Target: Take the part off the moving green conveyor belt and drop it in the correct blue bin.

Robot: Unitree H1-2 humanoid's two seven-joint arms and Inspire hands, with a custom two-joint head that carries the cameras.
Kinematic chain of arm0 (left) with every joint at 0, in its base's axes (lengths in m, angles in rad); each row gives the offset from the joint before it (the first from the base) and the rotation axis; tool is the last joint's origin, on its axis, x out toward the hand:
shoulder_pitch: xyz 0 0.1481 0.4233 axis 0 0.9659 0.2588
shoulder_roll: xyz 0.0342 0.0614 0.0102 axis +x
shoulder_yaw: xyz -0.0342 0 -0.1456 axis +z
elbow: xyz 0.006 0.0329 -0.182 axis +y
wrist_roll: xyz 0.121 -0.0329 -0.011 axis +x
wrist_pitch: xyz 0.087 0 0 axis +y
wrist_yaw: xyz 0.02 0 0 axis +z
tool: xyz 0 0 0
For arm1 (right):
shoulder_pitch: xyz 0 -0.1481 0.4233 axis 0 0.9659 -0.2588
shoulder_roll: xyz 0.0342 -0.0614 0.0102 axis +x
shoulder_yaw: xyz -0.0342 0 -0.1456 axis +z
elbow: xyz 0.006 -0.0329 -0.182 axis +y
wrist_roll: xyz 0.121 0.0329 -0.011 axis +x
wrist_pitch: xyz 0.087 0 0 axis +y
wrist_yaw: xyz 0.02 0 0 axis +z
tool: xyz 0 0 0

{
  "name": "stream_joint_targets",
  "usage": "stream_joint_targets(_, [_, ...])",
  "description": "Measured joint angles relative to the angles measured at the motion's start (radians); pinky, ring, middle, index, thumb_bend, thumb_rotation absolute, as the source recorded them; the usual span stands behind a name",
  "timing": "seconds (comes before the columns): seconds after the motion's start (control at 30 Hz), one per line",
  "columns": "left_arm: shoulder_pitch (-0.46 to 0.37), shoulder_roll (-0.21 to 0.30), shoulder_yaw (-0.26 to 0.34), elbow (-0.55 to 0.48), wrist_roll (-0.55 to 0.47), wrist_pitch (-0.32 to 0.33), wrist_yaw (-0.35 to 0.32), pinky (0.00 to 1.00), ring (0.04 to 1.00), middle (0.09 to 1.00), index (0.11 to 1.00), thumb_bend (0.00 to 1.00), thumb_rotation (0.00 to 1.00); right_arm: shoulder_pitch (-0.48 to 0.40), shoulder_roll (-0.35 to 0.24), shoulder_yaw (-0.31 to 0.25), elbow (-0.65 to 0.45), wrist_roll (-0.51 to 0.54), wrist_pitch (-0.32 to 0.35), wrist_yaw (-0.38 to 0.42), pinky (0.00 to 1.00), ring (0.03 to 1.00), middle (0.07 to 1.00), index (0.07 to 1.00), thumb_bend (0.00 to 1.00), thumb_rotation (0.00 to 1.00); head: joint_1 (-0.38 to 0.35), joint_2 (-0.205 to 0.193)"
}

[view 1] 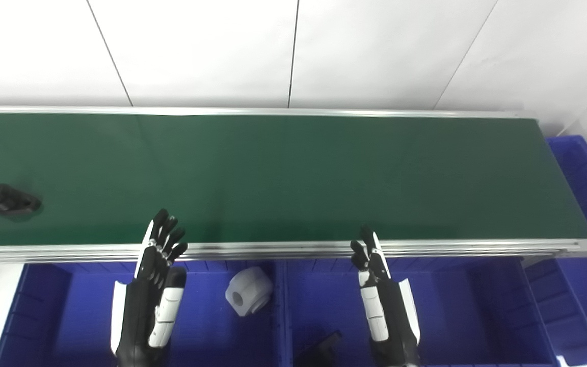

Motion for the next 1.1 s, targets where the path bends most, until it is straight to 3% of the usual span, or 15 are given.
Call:
stream_joint_targets(0.37, [0.0, -0.014, -0.017, 0.001, 0.026, 0.003, 0.0, 0.83, 0.881, 0.916, 0.936, 0.52, 0.88, 0.004, -0.002, -0.007, -0.011, 0.0, 0.0, 0.02, 0.92, 0.947, 0.99, 0.983, 0.71, 1.0, 0.075, 0.008])
stream_joint_targets(0.87, [0.001, -0.022, -0.023, 0.0, 0.043, 0.009, 0.015, 0.83, 0.881, 0.916, 0.94, 0.5, 0.9, 0.007, -0.003, -0.017, -0.015, -0.002, 0.0, 0.04, 0.92, 0.936, 0.987, 0.97, 0.71, 1.0, 0.04, 0.006])
stream_joint_targets(1.1, [-0.002, -0.012, -0.015, -0.006, 0.032, 0.014, 0.014, 0.83, 0.877, 0.91, 0.937, 0.49, 0.9, 0.008, 0.006, -0.014, -0.015, -0.022, 0.0, 0.04, 0.92, 0.935, 0.985, 0.968, 0.71, 1.0, -0.012, 0.012])
